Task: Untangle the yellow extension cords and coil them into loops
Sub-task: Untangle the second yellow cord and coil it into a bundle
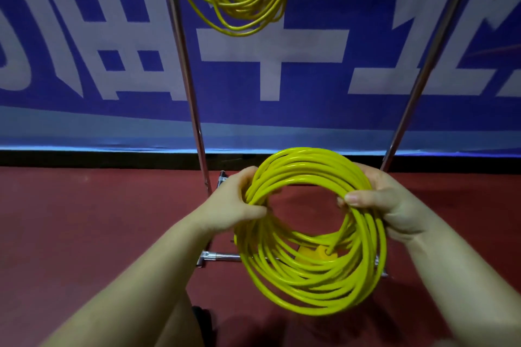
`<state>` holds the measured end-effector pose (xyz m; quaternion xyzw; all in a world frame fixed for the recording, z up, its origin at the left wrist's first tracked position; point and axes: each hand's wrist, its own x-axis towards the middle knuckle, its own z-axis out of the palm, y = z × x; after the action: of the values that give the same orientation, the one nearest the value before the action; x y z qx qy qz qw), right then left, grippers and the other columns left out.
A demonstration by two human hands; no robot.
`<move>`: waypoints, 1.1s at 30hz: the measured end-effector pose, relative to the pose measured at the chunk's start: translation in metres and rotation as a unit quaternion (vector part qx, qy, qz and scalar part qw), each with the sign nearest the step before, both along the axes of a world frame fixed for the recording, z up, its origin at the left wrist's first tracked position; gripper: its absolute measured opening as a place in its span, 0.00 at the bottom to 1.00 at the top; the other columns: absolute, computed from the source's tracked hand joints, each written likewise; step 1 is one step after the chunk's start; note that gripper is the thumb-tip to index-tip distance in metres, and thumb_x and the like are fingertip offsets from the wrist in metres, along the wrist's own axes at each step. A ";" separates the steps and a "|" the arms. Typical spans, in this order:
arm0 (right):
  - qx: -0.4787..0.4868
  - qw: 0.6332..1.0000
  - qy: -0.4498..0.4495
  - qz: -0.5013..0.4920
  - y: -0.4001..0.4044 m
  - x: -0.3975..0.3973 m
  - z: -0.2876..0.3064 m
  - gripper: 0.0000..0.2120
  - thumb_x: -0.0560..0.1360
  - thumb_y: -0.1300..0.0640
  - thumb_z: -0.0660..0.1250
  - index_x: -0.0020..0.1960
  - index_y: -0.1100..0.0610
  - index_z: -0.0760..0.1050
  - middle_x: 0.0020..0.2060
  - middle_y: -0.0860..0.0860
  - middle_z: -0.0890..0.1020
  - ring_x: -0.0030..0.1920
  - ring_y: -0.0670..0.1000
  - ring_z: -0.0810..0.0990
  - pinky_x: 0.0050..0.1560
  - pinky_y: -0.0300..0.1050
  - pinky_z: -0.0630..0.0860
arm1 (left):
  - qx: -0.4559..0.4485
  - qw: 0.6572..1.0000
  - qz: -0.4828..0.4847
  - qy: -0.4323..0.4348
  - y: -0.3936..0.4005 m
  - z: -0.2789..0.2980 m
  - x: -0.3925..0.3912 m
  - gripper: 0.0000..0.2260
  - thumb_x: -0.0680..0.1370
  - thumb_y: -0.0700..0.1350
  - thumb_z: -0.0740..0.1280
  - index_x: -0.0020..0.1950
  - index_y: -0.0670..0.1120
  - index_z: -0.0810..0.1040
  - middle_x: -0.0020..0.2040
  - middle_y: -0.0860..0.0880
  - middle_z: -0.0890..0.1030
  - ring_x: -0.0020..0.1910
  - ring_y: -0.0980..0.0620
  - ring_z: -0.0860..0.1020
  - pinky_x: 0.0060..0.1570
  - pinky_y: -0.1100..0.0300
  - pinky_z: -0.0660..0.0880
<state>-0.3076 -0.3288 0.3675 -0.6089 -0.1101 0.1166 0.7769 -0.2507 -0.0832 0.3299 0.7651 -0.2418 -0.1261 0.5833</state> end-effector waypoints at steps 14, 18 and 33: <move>0.055 0.996 -0.053 -0.048 -0.032 0.000 0.055 0.31 0.40 0.54 0.81 0.41 0.60 0.77 0.25 0.52 0.75 0.25 0.46 0.74 0.28 0.35 0.73 | -0.019 0.976 -0.200 0.078 -0.024 0.104 0.010 0.35 0.57 0.51 0.80 0.62 0.47 0.74 0.57 0.45 0.81 0.58 0.47 0.79 0.57 0.52 0.76; 0.068 0.993 -0.092 -0.025 -0.032 -0.005 0.077 0.24 0.43 0.51 0.82 0.37 0.56 0.80 0.25 0.52 0.73 0.25 0.46 0.70 0.29 0.36 0.71 | -0.036 0.954 -0.263 0.137 -0.028 0.133 0.010 0.34 0.56 0.52 0.81 0.57 0.44 0.76 0.45 0.45 0.84 0.43 0.49 0.83 0.42 0.56 0.79; 0.025 0.992 -0.117 -0.045 -0.023 -0.021 0.123 0.20 0.51 0.58 0.72 0.42 0.60 0.73 0.25 0.50 0.76 0.25 0.45 0.73 0.30 0.36 0.74 | -0.024 0.996 -0.077 -0.031 -0.028 0.167 -0.032 0.16 0.63 0.36 0.70 0.50 0.38 0.74 0.33 0.47 0.80 0.33 0.51 0.81 0.35 0.60 0.78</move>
<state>-0.3287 -0.3521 0.4902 -0.6032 -0.1750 0.0067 0.7781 -0.2824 -0.1114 0.4969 0.7337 -0.3209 -0.1407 0.5822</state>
